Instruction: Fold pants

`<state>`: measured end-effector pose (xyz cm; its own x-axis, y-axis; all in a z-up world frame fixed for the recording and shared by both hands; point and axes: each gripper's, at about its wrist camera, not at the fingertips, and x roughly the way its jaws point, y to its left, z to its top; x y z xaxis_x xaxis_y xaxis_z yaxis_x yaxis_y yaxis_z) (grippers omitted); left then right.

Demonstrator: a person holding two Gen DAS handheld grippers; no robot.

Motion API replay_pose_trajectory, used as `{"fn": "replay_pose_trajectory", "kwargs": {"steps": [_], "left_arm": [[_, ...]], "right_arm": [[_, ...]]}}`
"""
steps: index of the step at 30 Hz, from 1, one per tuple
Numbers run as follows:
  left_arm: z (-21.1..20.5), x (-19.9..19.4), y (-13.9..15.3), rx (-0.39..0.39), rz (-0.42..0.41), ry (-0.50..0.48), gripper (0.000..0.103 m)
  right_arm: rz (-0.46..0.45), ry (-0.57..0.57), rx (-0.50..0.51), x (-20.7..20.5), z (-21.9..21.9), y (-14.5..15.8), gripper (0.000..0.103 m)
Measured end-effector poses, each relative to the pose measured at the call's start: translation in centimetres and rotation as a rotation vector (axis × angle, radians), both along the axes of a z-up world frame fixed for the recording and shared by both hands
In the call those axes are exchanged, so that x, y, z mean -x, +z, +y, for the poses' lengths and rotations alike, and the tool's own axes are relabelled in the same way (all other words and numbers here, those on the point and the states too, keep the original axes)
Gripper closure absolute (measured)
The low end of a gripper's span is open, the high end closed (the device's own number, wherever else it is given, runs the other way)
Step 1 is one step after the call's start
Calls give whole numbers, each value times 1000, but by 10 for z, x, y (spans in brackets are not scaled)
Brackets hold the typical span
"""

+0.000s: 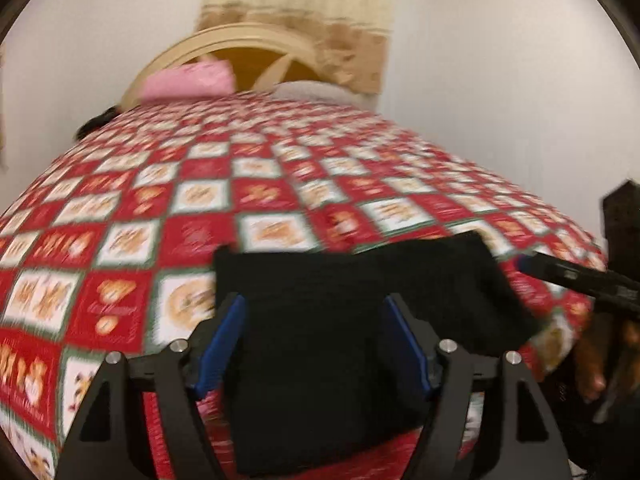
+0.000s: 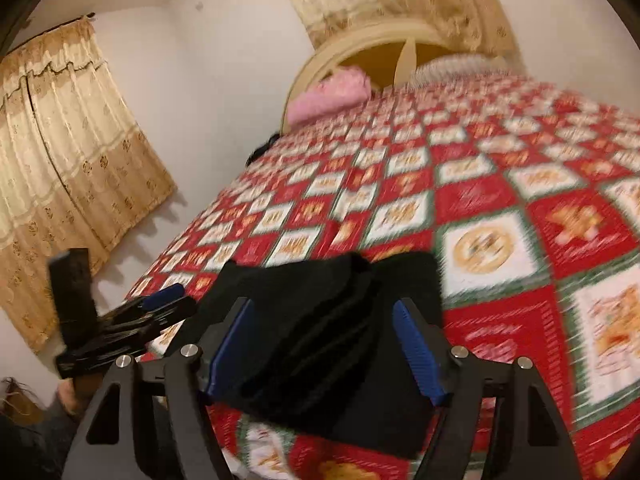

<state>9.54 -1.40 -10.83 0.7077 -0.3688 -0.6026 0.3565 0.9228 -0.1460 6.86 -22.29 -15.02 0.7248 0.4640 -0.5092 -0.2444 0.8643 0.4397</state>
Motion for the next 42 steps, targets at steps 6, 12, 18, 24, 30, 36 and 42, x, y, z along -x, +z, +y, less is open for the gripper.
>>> {"fn": "replay_pose_trajectory", "kwargs": {"steps": [6,12,18,24,30,36,42], "left_arm": [[12,-9,-27,2,53,45,29],[6,-4,-28,-12,40,31,23],[-3,-5,-46,-95,60,26,8],[-6,0,-40,-90,42,17,8],[-13,2,-43,-80,52,-10,8],[-21,6,-43,-82,47,-30,8],[-16,7,-37,-86,25,-13,8]], "right_arm": [[150,-13,21,-17,10,-25,48],[69,60,72,-8,22,-3,88],[85,-4,88,-13,-2,1,88],[153,-30,2,-24,-29,-35,88],[74,-103,122,-13,-17,-9,75],[-132,21,153,7,25,32,42],[23,28,218,-9,32,-8,42]]}}
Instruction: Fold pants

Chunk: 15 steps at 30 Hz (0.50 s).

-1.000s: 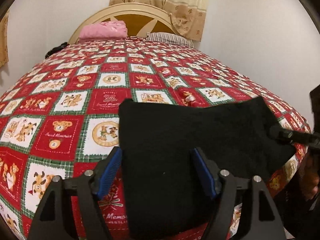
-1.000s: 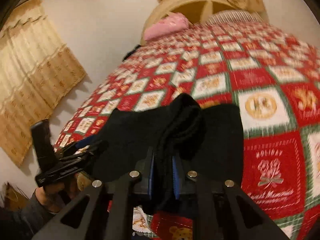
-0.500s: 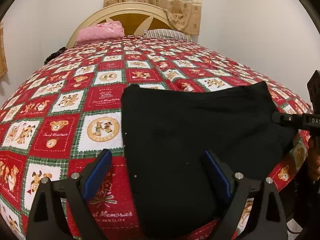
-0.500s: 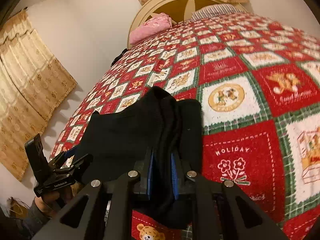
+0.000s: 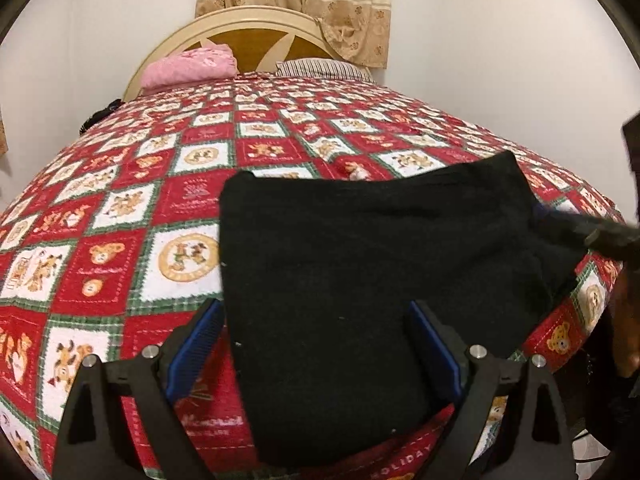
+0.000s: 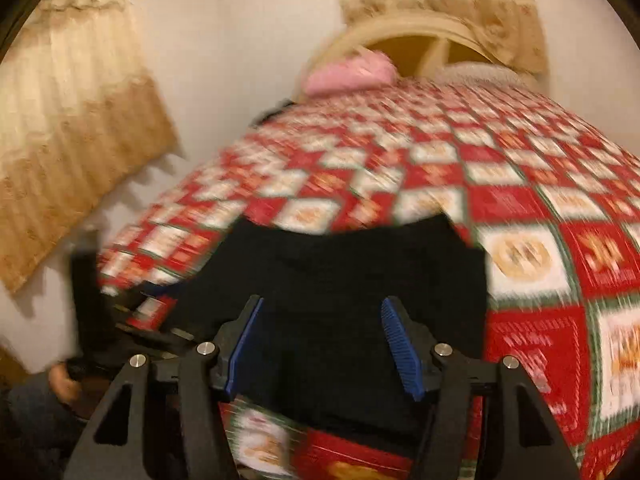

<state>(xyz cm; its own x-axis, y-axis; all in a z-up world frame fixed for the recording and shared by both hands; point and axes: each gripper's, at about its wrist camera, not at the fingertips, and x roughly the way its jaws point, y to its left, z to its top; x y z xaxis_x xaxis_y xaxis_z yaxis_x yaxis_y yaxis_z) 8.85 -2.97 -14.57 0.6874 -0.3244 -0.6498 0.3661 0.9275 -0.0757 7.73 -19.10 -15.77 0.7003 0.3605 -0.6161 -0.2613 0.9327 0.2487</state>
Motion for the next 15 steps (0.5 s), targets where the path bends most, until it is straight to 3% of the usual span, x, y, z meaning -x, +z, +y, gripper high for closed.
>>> {"fn": "replay_pose_trajectory", "kwargs": {"steps": [2,6,12,15], "left_arm": [[6,-3,2,1,-11,21,8],[20,-14,3,12,-6,69,8],[26,-30,3,-21,-19,107,4],[24,-37,0,-28,-8,99,4]], "right_arm": [[50,-2,-36,-6,-12,-14,43],[55,6,-75,-6,-15,-7,44],[-92,52,-38,-13,1,30,42],[-66,34,-40,-39,-2,25,42]]}}
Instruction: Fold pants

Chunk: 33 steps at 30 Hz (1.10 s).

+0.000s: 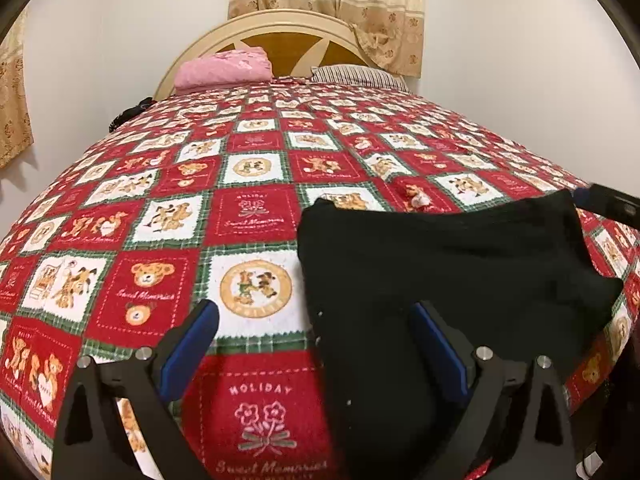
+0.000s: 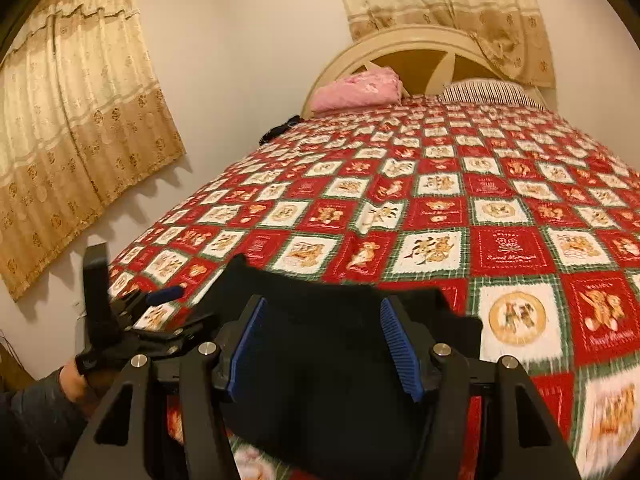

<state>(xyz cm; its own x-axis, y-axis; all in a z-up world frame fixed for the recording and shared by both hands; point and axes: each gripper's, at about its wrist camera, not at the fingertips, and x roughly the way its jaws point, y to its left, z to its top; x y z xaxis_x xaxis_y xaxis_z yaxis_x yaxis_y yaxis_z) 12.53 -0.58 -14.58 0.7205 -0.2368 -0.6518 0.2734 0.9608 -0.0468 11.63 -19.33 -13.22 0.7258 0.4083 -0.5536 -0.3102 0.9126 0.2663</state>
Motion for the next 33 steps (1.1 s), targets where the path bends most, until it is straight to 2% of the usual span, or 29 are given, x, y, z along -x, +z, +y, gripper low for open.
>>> {"fn": "replay_pose_trajectory", "kwargs": {"steps": [1,2,4,6,10,14,18,21,24,33], "left_arm": [[-1,-2,-2,-6,6,-2,4],[-2,-4,-5,-6,15,-6,2],[-1,-7,-8,2,32,-11,2],[1,-6,-7,9,36,-10,1],[3,-3,-6,18,43,-3,1],[4,-2,-7,21,47,3,1],[4,-1,-7,19,48,7,1],[5,-2,-7,25,54,4,0],[5,-2,-9,30,59,9,0],[7,-3,-10,46,70,9,0]], "right_arm": [[27,-31,6,-7,-4,-5,42],[101,-83,3,-22,-14,-18,42],[137,-81,-70,-29,-25,-27,42],[110,-64,-97,-21,-29,-23,42],[32,-103,-30,6,-23,-5,42],[-16,-7,-31,40,-9,7,42],[17,79,65,60,12,-11,42],[80,38,131,60,11,-37,42],[59,51,107,62,4,-47,42],[42,62,112,65,3,-43,42]]}}
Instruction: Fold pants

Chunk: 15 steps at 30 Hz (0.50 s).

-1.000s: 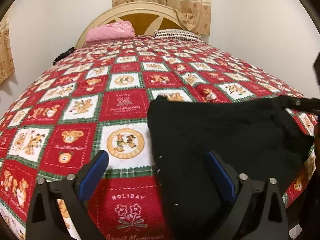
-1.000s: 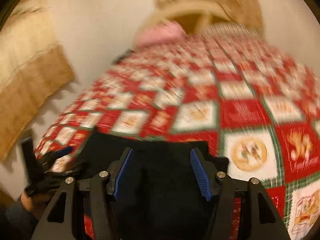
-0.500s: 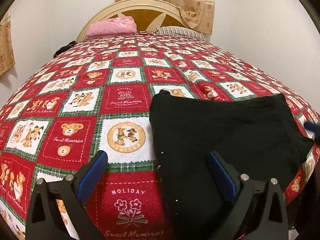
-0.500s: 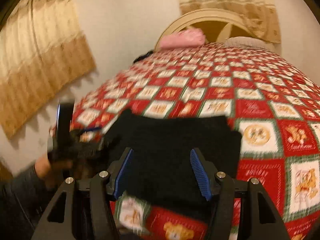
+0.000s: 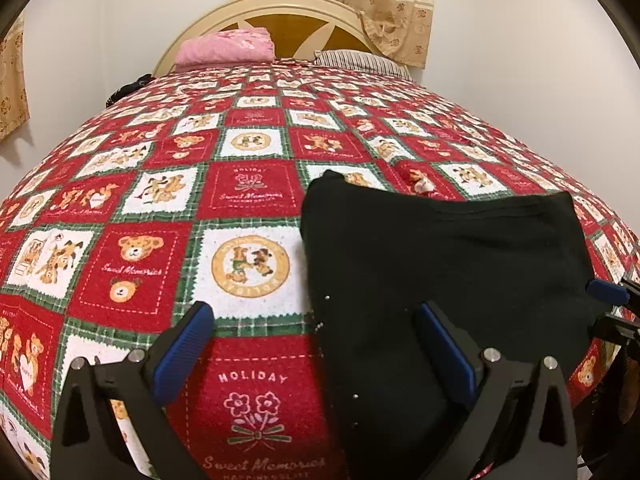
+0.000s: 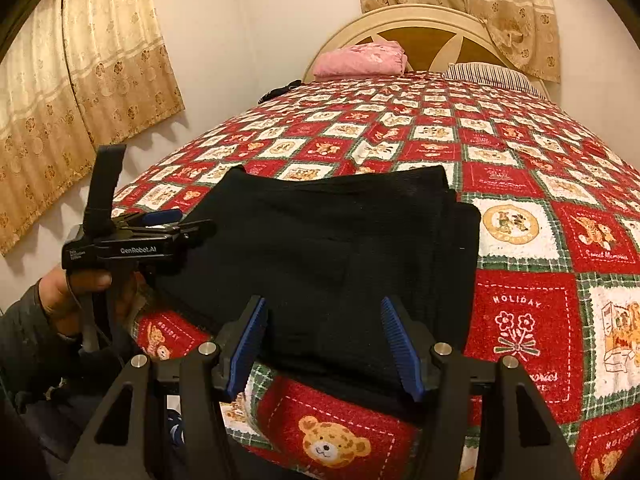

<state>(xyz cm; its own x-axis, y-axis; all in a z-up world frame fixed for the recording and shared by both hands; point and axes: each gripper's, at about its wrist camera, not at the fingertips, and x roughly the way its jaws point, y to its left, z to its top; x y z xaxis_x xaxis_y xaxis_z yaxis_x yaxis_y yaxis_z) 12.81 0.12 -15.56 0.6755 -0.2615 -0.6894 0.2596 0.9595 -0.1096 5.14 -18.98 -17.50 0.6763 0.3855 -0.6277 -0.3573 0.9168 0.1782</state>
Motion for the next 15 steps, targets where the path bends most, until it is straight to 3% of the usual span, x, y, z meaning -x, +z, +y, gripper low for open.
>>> {"fn": "replay_pose_trajectory", "kwargs": {"steps": [7,15], "left_arm": [[-4,5,6,-2,-19,-32,0],[-6,0,4,-4,-5,-41,0]], "right_arm": [[-33,-51,-96,2,-20,22,42],[-19,-154,-76,-18,-36,28,42]]}}
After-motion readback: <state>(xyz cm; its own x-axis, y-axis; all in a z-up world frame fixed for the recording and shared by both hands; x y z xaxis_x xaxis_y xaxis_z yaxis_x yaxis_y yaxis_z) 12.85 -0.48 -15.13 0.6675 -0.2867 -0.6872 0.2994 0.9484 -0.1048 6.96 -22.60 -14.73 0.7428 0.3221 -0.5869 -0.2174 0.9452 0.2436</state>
